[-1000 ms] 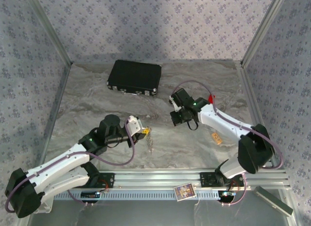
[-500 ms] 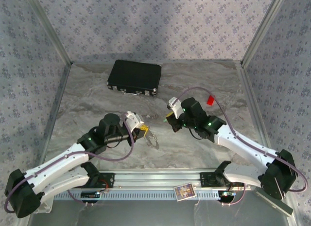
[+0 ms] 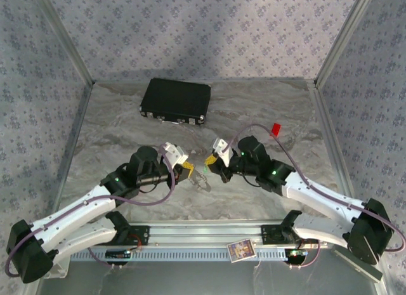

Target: Put the keys on the keyring

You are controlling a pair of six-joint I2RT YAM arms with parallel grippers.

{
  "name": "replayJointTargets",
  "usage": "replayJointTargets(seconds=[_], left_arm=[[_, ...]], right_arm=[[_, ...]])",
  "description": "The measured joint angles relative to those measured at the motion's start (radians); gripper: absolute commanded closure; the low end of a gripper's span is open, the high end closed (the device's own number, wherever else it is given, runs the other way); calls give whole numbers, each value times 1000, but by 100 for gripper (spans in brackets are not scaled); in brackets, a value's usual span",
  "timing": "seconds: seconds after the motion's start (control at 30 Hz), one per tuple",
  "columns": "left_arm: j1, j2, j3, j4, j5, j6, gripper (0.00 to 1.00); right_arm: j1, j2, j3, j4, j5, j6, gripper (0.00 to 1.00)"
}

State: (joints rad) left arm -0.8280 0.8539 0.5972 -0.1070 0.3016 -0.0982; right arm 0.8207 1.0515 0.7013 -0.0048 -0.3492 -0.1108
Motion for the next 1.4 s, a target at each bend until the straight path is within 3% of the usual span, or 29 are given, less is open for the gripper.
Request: replayJointTargets(seconds=[0.8, 1.4], left_arm=[[-5, 0, 0, -2, 5, 0, 100], [-5, 11, 0, -2, 27, 4, 100]], right_arm=[[85, 30, 5, 65, -32, -63, 100], [118, 51, 23, 85, 58, -82, 100]])
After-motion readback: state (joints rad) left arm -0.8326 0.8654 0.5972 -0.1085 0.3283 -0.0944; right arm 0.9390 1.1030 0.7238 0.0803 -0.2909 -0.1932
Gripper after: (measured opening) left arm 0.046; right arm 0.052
